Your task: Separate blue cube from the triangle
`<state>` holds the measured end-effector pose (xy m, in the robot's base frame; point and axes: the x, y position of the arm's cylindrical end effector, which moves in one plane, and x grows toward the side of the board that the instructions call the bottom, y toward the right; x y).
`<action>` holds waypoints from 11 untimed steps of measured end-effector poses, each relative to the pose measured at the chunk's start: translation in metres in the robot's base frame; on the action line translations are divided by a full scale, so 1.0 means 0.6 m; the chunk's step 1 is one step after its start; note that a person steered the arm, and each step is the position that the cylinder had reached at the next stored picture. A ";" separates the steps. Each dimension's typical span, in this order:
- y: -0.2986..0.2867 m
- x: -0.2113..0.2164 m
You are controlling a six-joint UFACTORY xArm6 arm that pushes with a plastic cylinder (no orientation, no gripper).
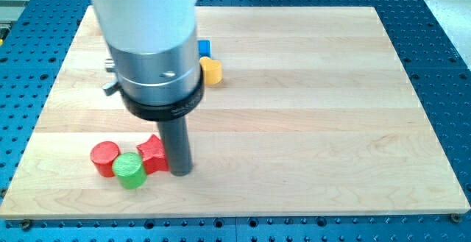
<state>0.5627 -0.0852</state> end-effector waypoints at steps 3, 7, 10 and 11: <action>-0.143 -0.074; -0.015 -0.308; 0.027 -0.440; 0.024 -0.454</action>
